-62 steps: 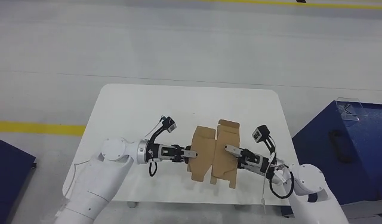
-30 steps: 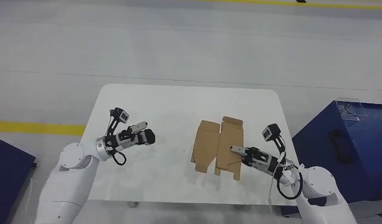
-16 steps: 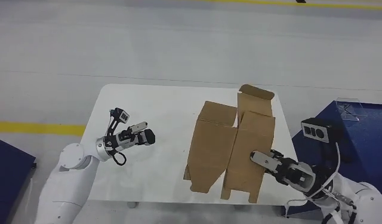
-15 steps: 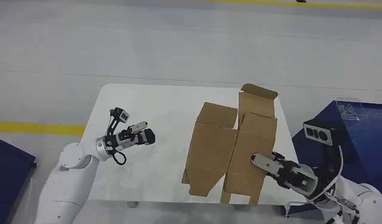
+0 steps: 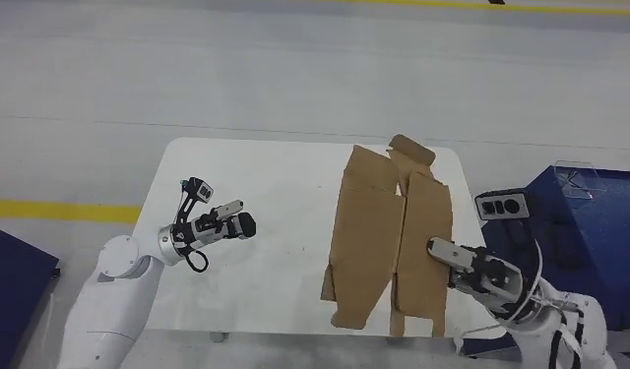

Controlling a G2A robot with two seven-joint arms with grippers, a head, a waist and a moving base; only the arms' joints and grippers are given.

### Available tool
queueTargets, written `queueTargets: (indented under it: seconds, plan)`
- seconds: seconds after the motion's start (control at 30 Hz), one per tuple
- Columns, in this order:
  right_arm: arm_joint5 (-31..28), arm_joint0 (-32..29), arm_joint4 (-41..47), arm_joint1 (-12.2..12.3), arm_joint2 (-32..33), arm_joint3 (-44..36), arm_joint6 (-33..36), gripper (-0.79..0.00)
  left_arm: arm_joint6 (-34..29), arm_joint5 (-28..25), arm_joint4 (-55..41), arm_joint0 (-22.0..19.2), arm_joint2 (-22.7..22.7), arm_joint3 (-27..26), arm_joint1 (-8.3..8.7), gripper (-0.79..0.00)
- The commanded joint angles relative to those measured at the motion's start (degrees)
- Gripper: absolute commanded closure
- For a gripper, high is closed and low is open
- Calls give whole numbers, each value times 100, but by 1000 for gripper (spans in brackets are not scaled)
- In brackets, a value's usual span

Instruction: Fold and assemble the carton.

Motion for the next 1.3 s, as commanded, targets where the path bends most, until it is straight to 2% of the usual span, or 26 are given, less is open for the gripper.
queueTargets:
  seconds: [0.0,0.17,0.37,0.47,0.53,0.7,0.83,0.97,1.07,1.17,1.27]
  plan:
    - [1033,175,995,7,-142,291,56,0,0,0,0,0,0,0,0,-785]
    - [3147,421,3033,-4,-637,867,-420,0,0,0,0,0,0,0,0,-785]
    - [5325,651,6197,-34,-1356,1462,-1598,0,0,0,0,0,0,0,0,-785]
    - [5732,698,7518,-22,-1718,1569,-2414,0,0,0,0,0,0,0,0,-785]
    - [5838,722,8093,-18,-1943,1477,-2776,0,0,0,0,0,0,0,0,-785]
    - [5912,760,8822,-49,-2549,1491,-3296,0,0,0,0,0,0,0,0,-785]
    - [5759,925,8830,-98,-2612,1560,-3270,0,0,0,0,0,0,0,0,-785]
    - [5110,1029,7646,-150,-2055,1434,-2652,0,0,0,0,0,0,0,0,-785]
    - [3761,961,5780,-200,-1580,1280,-1601,0,0,0,0,0,0,0,0,-785]
    - [2068,876,4110,-236,-1262,1243,-522,0,0,0,0,0,0,0,0,-785]
    - [330,768,2782,-266,-982,1163,-106,0,0,0,0,0,0,0,0,-785]
